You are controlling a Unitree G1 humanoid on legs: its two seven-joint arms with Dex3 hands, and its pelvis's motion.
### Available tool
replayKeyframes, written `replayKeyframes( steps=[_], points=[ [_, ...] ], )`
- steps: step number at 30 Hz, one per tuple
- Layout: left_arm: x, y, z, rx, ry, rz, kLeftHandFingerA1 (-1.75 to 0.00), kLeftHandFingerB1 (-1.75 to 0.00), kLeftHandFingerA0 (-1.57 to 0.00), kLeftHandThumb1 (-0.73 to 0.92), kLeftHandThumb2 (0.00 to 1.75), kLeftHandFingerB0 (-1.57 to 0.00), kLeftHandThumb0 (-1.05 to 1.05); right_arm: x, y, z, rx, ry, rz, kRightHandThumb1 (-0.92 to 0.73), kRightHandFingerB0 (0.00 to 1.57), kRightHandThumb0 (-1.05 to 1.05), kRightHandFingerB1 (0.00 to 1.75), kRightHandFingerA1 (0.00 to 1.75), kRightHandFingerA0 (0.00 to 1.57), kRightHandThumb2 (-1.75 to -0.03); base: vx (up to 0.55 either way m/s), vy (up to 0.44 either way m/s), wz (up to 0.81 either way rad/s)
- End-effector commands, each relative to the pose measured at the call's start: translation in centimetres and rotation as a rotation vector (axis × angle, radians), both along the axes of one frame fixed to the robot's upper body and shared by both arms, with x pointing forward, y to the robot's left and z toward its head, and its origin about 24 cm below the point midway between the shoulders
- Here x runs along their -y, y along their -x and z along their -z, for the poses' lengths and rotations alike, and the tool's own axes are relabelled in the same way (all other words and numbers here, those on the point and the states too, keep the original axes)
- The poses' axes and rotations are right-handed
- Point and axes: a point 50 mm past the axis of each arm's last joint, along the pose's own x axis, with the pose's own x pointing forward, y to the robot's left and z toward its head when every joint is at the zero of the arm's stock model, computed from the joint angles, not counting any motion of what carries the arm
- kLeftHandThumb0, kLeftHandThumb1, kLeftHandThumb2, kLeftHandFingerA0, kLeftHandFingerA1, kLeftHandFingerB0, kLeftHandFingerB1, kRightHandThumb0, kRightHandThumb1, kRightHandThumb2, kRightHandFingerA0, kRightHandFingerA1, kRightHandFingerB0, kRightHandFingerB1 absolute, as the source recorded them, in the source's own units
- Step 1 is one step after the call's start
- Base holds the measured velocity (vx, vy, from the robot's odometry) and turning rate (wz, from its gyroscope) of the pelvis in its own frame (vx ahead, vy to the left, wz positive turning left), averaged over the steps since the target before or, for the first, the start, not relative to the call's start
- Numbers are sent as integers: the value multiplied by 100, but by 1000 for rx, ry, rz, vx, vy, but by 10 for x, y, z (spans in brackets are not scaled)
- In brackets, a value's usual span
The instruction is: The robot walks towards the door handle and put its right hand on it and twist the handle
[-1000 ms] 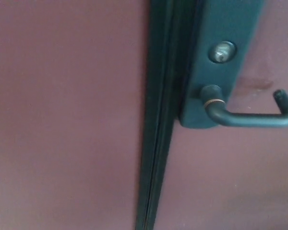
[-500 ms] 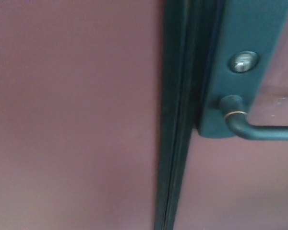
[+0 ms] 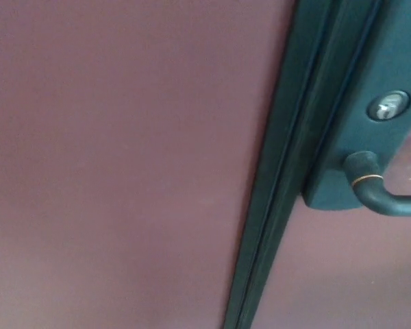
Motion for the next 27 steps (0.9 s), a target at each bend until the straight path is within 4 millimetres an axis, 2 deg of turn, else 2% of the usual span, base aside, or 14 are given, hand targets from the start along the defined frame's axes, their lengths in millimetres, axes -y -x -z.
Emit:
replayKeyframes(
  steps=[1,16,27],
  points=[
    [2,2,1,-15,10,12,-49,-41,-72,58,57,-55,-29,0,2,1,-9,-6,0,-60,57,-30,42,50,71,-58,-52,-89,7],
    [2,-1,1,-15,2,34,-47,-41,-71,57,57,-55,-29,1,2,1,-20,-10,-11,-61,57,-31,42,50,69,-59,72,-40,5],
    [2,-5,0,-3,7,29,-49,-41,-72,58,57,-55,-27,0,-1,0,-6,-19,0,-61,57,-31,42,50,69,-59,27,99,3]
  ],
)
